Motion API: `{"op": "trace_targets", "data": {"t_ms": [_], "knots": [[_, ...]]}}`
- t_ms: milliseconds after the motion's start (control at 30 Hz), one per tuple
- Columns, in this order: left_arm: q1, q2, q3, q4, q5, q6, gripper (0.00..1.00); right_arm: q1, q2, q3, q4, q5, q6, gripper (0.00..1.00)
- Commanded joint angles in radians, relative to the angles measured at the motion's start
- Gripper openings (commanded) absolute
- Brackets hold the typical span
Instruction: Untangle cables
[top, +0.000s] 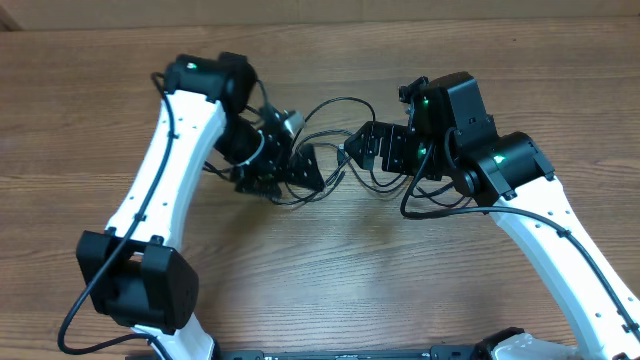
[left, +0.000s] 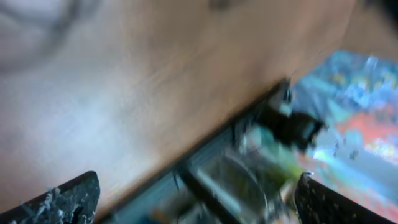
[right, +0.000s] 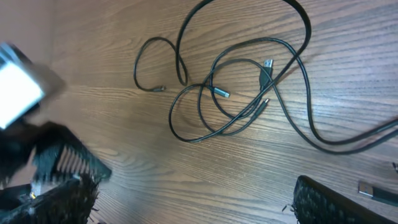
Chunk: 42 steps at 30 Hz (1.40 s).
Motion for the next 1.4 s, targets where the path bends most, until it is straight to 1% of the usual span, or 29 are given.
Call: {"op": "trace_targets", "data": {"t_ms": [0,67,133,200,333,433,500,633,700,767,833,900,967,1000,1067,1100,1133,1167,1300,1333,1367], "knots": [[0.074,0.0,-0.004,0.121,0.009,-0.052,1.0,0.0,-0.002,0.001,0.001,0.011,0.004,1.0],[0.084,0.0,-0.004,0.203,-0.089,-0.089,1.0,0.0,-0.002,0.001,0.001,0.011,0.003,1.0],[0.08,0.0,-0.004,0.274,-0.219,-0.106,1.0,0.0,-0.002,0.001,-0.002,0.013,-0.008,1.0],[0.066,0.0,-0.005,0.332,-0.291,-0.108,1.0,0.0,-0.002,0.001,-0.004,0.08,-0.007,1.0],[0.027,0.0,-0.005,0.447,-0.321,-0.107,1.0,-0.006,-0.002,0.001,-0.006,0.277,-0.007,1.0],[0.001,0.0,-0.007,0.517,-0.326,-0.106,1.0,-0.038,-0.002,0.001,-0.013,0.364,-0.007,1.0],[-0.015,0.001,-0.017,0.555,-0.344,-0.107,0.99,-0.078,-0.002,0.001,-0.02,0.369,-0.007,1.0],[-0.044,0.028,-0.039,0.612,-0.366,-0.099,1.0,-0.18,-0.002,0.001,-0.067,0.369,-0.007,1.0],[-0.053,0.05,-0.039,0.632,-0.402,-0.099,1.0,-0.228,-0.002,0.001,-0.093,0.369,-0.007,1.0],[-0.056,0.078,-0.039,0.66,-0.447,-0.1,0.97,-0.267,-0.002,0.001,-0.099,0.369,-0.007,1.0],[-0.055,0.104,-0.039,0.686,-0.446,-0.099,0.95,-0.288,-0.002,0.001,-0.099,0.369,-0.007,1.0],[-0.055,0.137,-0.039,0.711,-0.444,-0.1,0.9,-0.299,-0.002,0.001,-0.099,0.369,-0.007,1.0],[-0.056,0.166,-0.039,0.727,-0.438,-0.1,0.79,-0.299,-0.002,0.001,-0.099,0.369,-0.007,1.0],[-0.056,0.182,-0.039,0.731,-0.422,-0.1,0.76,-0.299,-0.002,0.001,-0.099,0.369,-0.007,1.0],[-0.056,0.216,-0.039,0.739,-0.358,-0.099,0.75,-0.299,-0.002,0.001,-0.099,0.369,-0.007,1.0],[-0.056,0.234,-0.039,0.745,-0.326,-0.099,0.71,-0.299,-0.002,0.001,-0.099,0.369,-0.007,1.0],[-0.056,0.243,-0.039,0.75,-0.313,-0.099,0.64,-0.299,-0.002,0.001,-0.099,0.369,-0.007,1.0],[-0.056,0.249,-0.039,0.755,-0.304,-0.1,0.6,-0.299,-0.002,0.001,-0.099,0.369,-0.007,1.0],[-0.055,0.257,-0.038,0.76,-0.292,-0.1,0.23,-0.299,-0.002,0.001,-0.099,0.369,-0.007,1.0],[-0.054,0.254,-0.034,0.754,-0.292,-0.106,0.15,-0.299,-0.002,0.001,-0.099,0.369,-0.007,1.0],[-0.053,0.252,-0.032,0.752,-0.292,-0.111,0.11,-0.299,-0.002,0.001,-0.099,0.369,-0.007,1.0]]}}
